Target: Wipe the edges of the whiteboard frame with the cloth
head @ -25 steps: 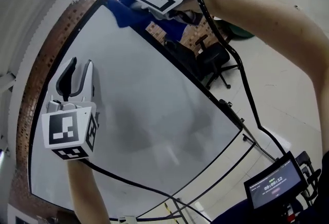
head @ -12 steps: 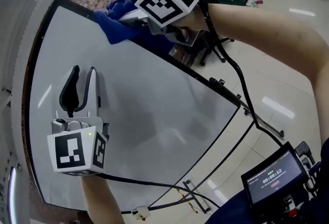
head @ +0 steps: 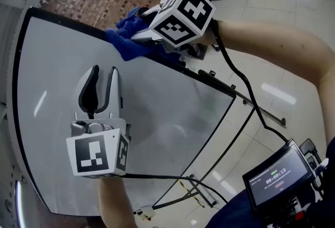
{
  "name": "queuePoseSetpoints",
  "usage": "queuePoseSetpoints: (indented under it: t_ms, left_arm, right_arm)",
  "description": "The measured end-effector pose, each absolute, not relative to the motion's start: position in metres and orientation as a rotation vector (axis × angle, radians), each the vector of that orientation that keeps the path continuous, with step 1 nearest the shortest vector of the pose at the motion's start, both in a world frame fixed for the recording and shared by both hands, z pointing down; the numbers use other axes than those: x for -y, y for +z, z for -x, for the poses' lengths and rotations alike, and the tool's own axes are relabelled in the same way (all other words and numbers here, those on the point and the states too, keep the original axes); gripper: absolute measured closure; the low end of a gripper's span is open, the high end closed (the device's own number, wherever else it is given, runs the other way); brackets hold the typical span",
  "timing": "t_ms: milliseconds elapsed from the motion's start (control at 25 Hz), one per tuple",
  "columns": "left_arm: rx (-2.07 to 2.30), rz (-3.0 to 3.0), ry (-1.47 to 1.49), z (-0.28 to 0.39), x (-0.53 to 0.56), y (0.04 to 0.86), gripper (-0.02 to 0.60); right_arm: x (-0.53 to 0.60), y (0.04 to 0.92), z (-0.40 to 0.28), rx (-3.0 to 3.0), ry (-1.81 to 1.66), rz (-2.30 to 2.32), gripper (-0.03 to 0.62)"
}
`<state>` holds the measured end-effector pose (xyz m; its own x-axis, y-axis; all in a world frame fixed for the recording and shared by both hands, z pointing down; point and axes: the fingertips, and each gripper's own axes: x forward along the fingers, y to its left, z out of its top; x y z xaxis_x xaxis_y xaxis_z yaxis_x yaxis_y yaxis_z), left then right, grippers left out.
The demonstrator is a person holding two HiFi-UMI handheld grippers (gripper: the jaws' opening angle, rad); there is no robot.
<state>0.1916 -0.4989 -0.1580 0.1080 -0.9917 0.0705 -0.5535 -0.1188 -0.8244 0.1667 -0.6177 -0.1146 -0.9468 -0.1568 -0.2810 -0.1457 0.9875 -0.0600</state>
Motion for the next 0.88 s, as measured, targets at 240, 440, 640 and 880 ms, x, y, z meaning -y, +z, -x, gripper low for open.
queuePoseSetpoints:
  t_ms: [240, 440, 640, 880]
  left_arm:
    - [-1.515, 1.855, -0.884, -0.192, 0.5, -0.11, 0.434]
    - [-1.544, 1.944, -0.933, -0.187, 0.502, -0.066, 0.434]
    - [-1.567, 2.01, -0.954, -0.181, 0.508, -0.035, 0.434]
    - [-1.533, 2.092, -1.003, -0.178, 0.505, 0.012, 0.434]
  right_arm:
    - [0.614, -0.064, -0.159, -2.88, -0.132, 0.22, 0.407]
    - [0.609, -0.033, -0.157, -2.858, -0.241, 0.201, 0.407]
    - [0.607, -0.009, -0.156, -2.854, -0.303, 0.202, 0.407]
    - [0.599, 0.022, -0.155, -2.894, -0.3, 0.235, 0.407]
